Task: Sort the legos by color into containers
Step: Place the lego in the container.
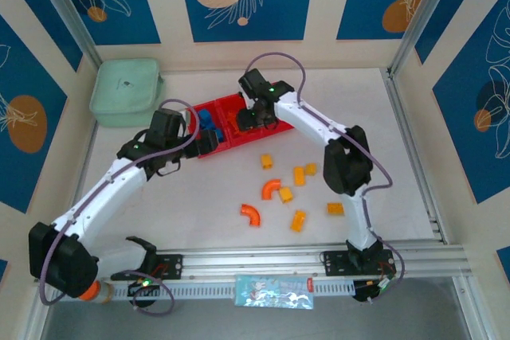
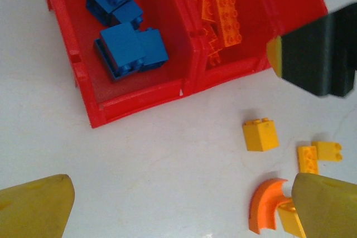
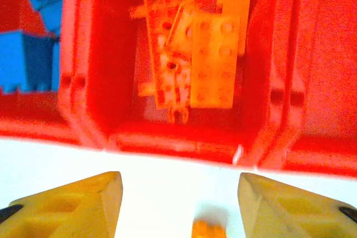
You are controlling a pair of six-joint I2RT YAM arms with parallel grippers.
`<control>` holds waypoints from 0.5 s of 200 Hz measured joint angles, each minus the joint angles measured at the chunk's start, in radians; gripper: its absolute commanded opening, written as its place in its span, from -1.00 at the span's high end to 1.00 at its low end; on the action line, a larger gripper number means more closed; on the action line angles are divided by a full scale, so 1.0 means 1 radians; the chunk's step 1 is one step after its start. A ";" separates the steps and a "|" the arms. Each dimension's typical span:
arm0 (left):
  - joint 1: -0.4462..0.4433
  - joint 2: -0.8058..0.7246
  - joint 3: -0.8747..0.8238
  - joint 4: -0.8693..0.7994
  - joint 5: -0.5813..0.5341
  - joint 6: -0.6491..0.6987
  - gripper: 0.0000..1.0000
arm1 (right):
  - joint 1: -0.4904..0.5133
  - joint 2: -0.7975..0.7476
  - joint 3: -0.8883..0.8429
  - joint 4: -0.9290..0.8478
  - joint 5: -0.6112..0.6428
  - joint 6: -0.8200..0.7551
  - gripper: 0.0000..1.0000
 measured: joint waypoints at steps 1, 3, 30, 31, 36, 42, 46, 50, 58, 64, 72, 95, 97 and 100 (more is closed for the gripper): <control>0.000 -0.003 -0.001 0.000 0.003 0.000 -0.99 | 0.002 -0.010 -0.010 0.001 0.000 0.003 -0.24; 0.000 -0.006 -0.003 0.000 0.006 0.000 -0.99 | 0.003 -0.021 -0.021 0.003 0.001 0.010 -0.25; -0.007 -0.058 -0.052 0.001 0.040 -0.001 -0.99 | 0.045 -0.192 -0.203 0.013 0.008 0.092 -0.28; -0.008 -0.060 -0.055 0.001 0.041 -0.001 -0.99 | 0.048 -0.200 -0.214 0.015 0.009 0.098 -0.28; -0.012 -0.072 -0.070 0.001 0.047 -0.001 -0.99 | 0.058 -0.223 -0.245 0.016 0.010 0.113 -0.28; -0.018 -0.084 -0.087 -0.001 0.053 -0.002 -0.99 | 0.071 -0.252 -0.284 0.017 0.013 0.136 -0.27; -0.020 -0.090 -0.098 0.000 0.055 -0.004 -0.99 | 0.080 -0.267 -0.308 0.020 0.016 0.154 -0.26; -0.023 -0.097 -0.108 -0.001 0.058 -0.004 -0.99 | 0.091 -0.283 -0.337 0.020 0.018 0.171 -0.25; -0.030 -0.111 -0.128 -0.001 0.063 -0.006 -0.99 | 0.109 -0.304 -0.382 0.023 0.020 0.203 -0.22; -0.036 -0.121 -0.142 -0.001 0.065 -0.009 -0.99 | 0.124 -0.316 -0.417 0.024 0.024 0.229 -0.19; -0.043 -0.133 -0.158 -0.002 0.066 -0.013 -0.99 | 0.143 -0.329 -0.463 0.024 0.032 0.268 -0.14; -0.067 -0.172 -0.196 0.000 0.072 -0.039 -0.99 | 0.196 -0.348 -0.576 0.024 0.043 0.370 -0.06; -0.071 -0.175 -0.200 0.000 0.073 -0.042 -0.99 | 0.201 -0.350 -0.585 0.024 0.045 0.379 -0.05; -0.075 -0.180 -0.205 0.001 0.073 -0.047 -0.99 | 0.208 -0.352 -0.598 0.025 0.047 0.393 -0.04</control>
